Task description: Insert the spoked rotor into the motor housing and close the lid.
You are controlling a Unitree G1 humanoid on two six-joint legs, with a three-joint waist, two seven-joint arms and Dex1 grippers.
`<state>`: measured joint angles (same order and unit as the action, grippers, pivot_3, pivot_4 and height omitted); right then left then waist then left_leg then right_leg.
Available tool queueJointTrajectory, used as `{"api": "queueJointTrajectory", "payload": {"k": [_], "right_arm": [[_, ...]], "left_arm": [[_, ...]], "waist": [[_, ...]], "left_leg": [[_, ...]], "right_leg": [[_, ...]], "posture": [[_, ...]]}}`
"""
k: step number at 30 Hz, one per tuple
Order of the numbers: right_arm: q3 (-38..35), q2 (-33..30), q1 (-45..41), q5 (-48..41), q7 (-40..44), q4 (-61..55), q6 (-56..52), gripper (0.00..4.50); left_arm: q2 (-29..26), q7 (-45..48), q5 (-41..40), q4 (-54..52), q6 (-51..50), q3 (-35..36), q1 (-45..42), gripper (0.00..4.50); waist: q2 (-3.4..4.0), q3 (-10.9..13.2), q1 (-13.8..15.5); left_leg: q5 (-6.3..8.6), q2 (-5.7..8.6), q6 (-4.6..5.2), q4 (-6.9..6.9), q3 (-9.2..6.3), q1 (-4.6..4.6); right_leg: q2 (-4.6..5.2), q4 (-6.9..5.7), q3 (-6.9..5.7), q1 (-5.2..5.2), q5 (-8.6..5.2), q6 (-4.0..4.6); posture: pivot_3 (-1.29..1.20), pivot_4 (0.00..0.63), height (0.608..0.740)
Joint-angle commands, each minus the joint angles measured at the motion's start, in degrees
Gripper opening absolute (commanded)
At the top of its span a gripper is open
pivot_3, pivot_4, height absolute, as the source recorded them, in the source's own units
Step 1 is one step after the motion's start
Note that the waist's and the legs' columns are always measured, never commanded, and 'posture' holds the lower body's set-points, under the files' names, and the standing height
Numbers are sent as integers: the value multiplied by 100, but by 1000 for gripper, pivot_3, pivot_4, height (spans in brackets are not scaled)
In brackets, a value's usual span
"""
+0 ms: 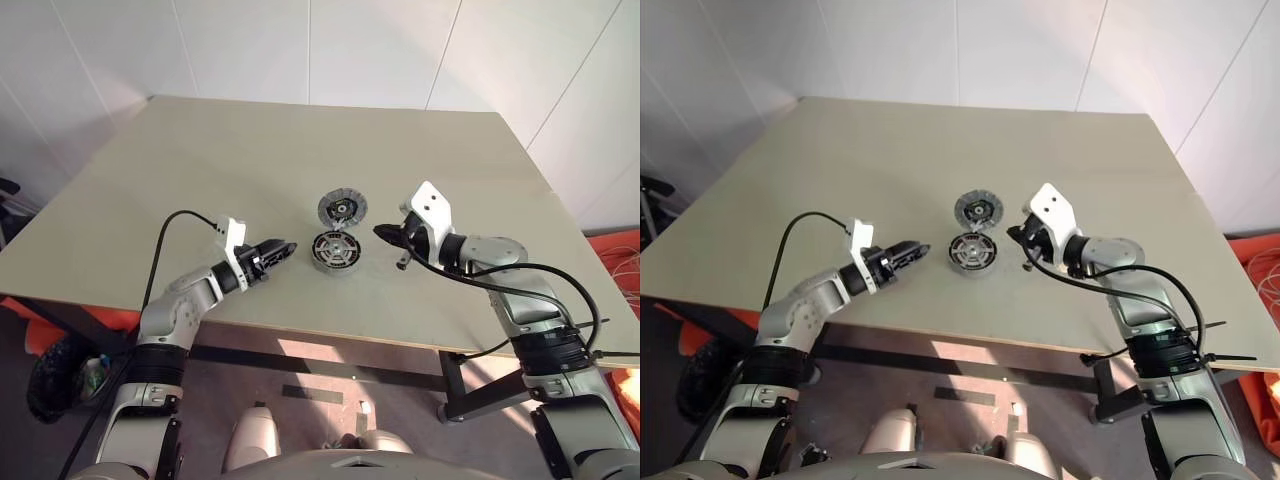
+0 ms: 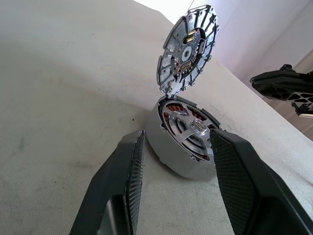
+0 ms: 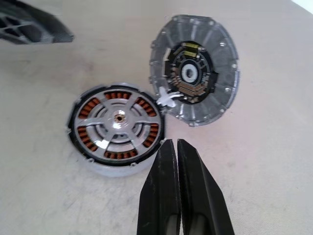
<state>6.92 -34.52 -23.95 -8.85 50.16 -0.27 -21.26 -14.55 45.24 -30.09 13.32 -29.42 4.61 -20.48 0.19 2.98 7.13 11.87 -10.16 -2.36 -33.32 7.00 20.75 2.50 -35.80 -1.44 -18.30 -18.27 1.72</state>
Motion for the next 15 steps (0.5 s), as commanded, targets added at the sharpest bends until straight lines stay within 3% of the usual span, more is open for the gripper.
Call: {"api": "queueJointTrajectory", "payload": {"k": [1,4,12,15], "right_arm": [[161,-319,-313,117,493,-165,384,1239],[331,-423,-682,417,665,224,877,2182],[1142,-217,-2147,1099,1768,1867,2546,2182],[1410,-54,-2575,1261,2214,2522,3024,2182]], "left_arm": [[15,-27,0,-59,123,70,-137,2300],[31,-16,-52,-91,55,56,-148,2300],[51,24,-61,-74,0,31,-203,2300],[52,69,-72,-93,-44,1,-218,2300]], "waist": [[0,0,0],[1,0,-21],[2,0,-38],[2,0,-64]], "left_leg": [[-1,0,1,0,0,1],[-2,0,5,-4,1,1],[-8,-5,20,-24,1,14],[1,-17,70,-105,1,79]], "right_leg": [[0,0,0,0,0,0],[0,-6,1,-2,1,1],[-1,-22,-2,-9,5,9],[-3,-100,-2,-74,4,12]], "posture": [[0,0,740],[0,0,740],[0,0,740],[0,0,740]]}}
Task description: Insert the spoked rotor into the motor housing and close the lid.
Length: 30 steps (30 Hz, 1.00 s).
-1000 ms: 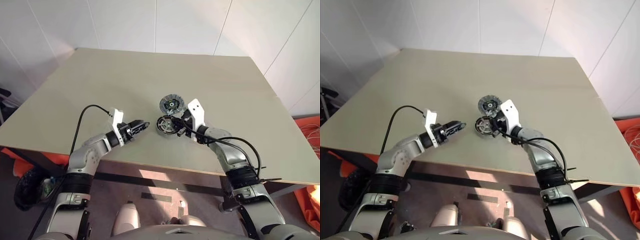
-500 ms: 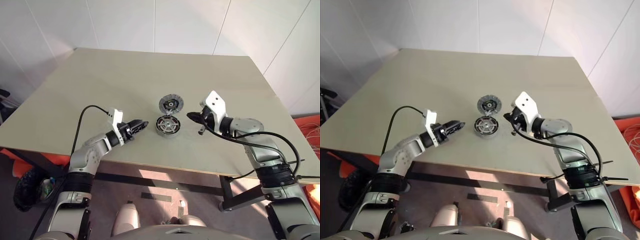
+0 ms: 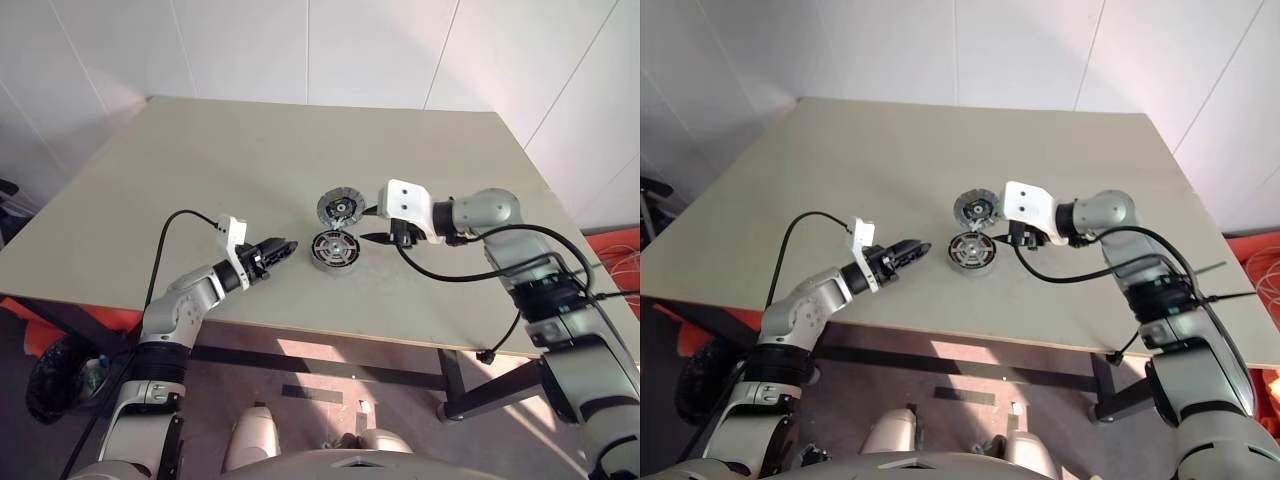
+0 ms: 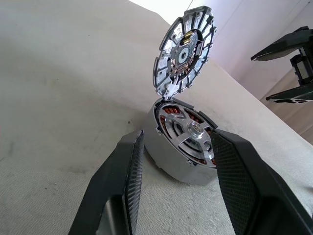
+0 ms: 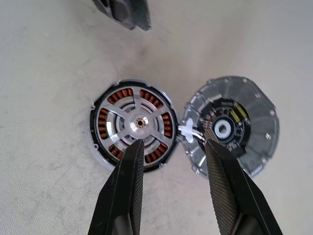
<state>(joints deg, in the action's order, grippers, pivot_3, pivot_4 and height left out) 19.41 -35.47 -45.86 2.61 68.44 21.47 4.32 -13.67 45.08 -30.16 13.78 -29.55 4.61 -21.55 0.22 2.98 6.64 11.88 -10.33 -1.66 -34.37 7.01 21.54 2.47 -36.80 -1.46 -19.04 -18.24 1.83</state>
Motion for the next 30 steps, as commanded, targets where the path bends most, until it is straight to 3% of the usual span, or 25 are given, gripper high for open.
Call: {"api": "queueJointTrajectory", "payload": {"k": [1,11,30], "right_arm": [[290,84,-521,205,565,570,662,2182],[876,528,-894,593,1473,1506,1683,2182],[881,994,-1101,1007,1222,2841,1965,2182]], "left_arm": [[-42,109,-83,-165,-71,-5,-106,2300],[-61,143,-131,-404,-289,2,16,2300],[56,82,-118,-613,-324,-66,190,2300]], "waist": [[0,0,-22],[1,1,-115],[1,1,-121]], "left_leg": [[0,-1,1,-5,0,7],[3,-5,41,-63,1,29],[-3,-13,65,-63,3,31]], "right_leg": [[0,1,0,-5,0,0],[11,-12,-4,-3,11,7],[12,-13,-4,-8,11,11]], "posture": [[0,0,740],[0,0,740],[0,0,740]]}}
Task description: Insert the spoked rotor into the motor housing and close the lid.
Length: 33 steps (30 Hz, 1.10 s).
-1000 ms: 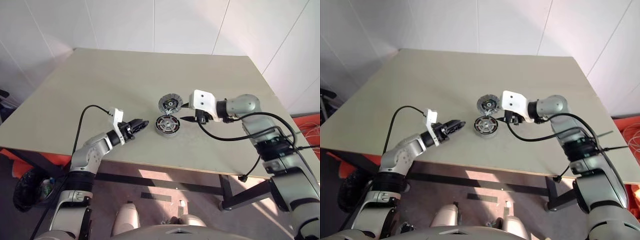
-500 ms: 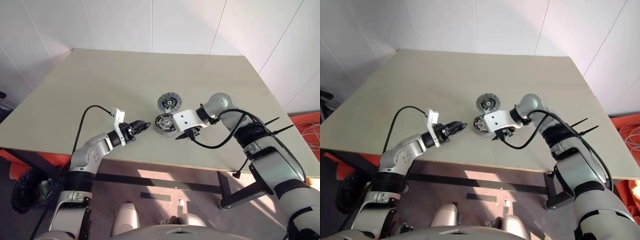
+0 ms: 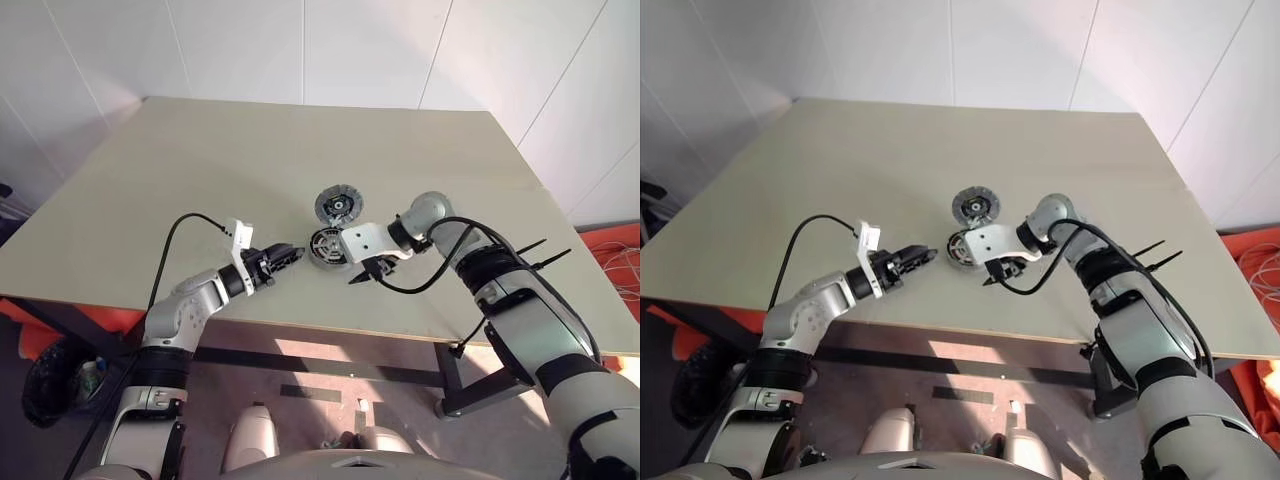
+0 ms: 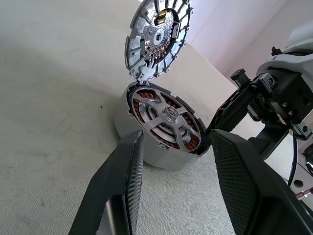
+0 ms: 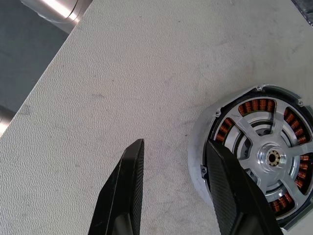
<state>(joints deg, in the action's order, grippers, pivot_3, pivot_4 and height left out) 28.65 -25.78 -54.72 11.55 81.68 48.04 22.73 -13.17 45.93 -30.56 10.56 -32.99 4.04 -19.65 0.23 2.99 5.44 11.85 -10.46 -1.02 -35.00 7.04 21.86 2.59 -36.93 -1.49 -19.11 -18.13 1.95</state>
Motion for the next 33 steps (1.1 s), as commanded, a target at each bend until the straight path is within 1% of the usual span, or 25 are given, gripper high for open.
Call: {"api": "queueJointTrajectory", "payload": {"k": [1,10,22,24,33], "right_arm": [[-51,31,-255,138,-123,258,166,2182],[-127,70,-553,216,-146,527,380,2182],[-80,111,-659,457,-229,892,620,2182],[-80,112,-665,473,-224,883,660,2182],[-10,173,-388,571,-303,490,717,2182]], "left_arm": [[11,-14,-74,-297,27,-9,13,2300],[27,-60,-55,-287,79,5,55,2300],[67,-140,-49,-350,136,21,167,2300],[65,-144,-47,-336,147,28,169,2300],[56,-165,-42,-300,175,43,138,2300]], "waist": [[0,0,-2],[4,2,-2],[6,4,1],[6,4,0],[7,4,2]], "left_leg": [[0,-1,0,0,0,-1],[-3,-4,7,0,1,6],[-2,-4,9,0,1,13],[5,-4,25,0,1,12],[7,-6,28,0,1,13]], "right_leg": [[0,-1,0,0,0,1],[1,-2,0,-8,3,7],[2,-2,0,-14,3,8],[2,-2,0,-14,3,9],[2,-2,0,-15,4,9]], "posture": [[0,0,740],[0,0,740],[0,0,740],[0,0,740],[0,0,740]]}}
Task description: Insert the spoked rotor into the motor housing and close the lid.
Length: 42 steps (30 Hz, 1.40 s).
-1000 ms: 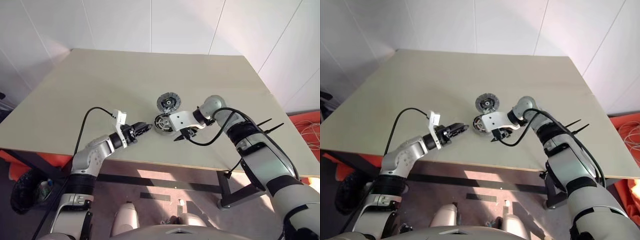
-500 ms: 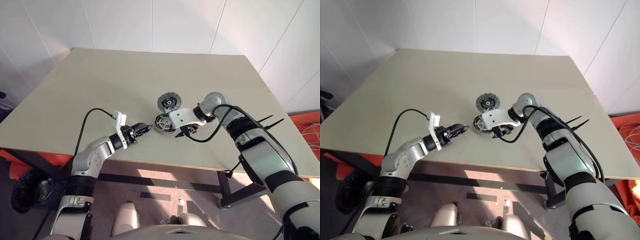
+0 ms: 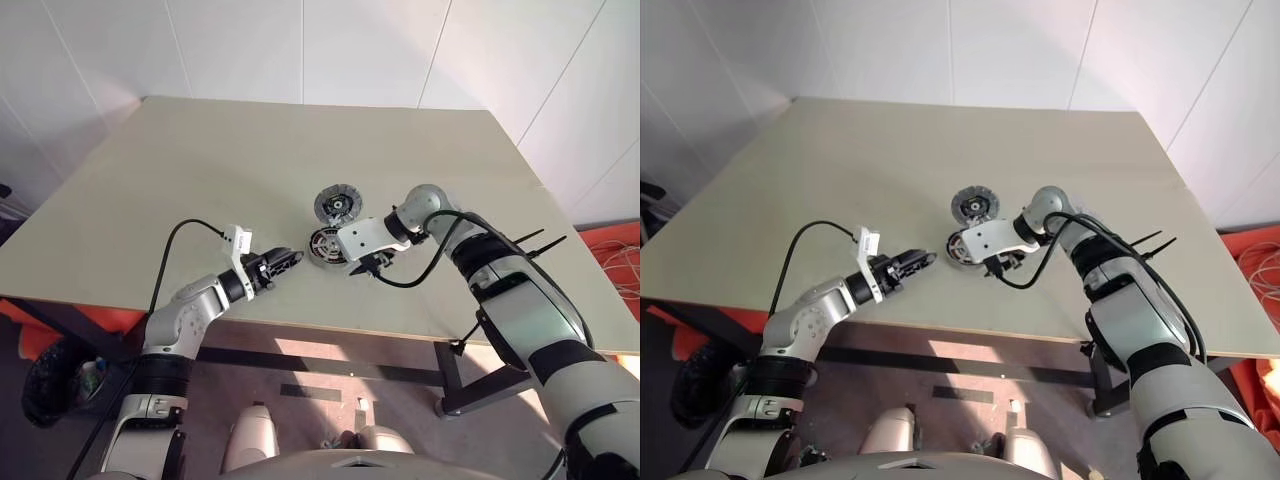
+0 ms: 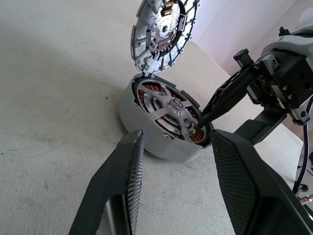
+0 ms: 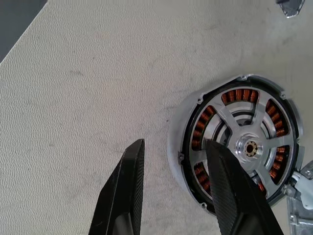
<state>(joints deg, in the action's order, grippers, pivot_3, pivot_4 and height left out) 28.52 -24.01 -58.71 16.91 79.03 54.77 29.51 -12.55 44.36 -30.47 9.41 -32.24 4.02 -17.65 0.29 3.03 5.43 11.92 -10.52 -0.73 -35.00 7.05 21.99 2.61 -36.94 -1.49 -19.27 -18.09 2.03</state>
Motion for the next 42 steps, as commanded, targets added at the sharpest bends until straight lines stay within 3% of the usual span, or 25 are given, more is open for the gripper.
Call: {"api": "queueJointTrajectory", "payload": {"k": [1,16,19,24,42], "right_arm": [[15,-11,24,65,-63,-188,48,2182],[129,-18,-50,251,90,-252,81,2182],[124,1,-104,308,27,-193,83,1629],[102,3,-132,353,-85,-150,124,37],[34,-162,-86,306,-31,-321,171,13]], "left_arm": [[-6,-11,-52,-191,98,44,-60,2300],[145,-121,-49,-214,163,31,2,2300],[180,-124,-36,-214,180,12,35,2300],[291,-141,-19,-236,185,-66,77,2300],[363,-142,-6,-153,212,-105,62,2300]], "waist": [[1,1,0],[2,1,-4],[2,1,-5],[1,2,0],[7,6,-6]], "left_leg": [[0,0,1,0,0,0],[1,0,1,0,0,-2],[1,-1,1,0,0,-2],[1,-1,1,1,0,-1],[1,-3,2,1,0,-3]], "right_leg": [[0,0,0,0,0,0],[0,1,2,0,0,0],[0,1,2,0,0,0],[1,5,2,1,0,0],[1,0,4,0,1,0]], "posture": [[0,0,740],[0,0,740],[0,0,740],[0,0,740],[0,0,740]]}}
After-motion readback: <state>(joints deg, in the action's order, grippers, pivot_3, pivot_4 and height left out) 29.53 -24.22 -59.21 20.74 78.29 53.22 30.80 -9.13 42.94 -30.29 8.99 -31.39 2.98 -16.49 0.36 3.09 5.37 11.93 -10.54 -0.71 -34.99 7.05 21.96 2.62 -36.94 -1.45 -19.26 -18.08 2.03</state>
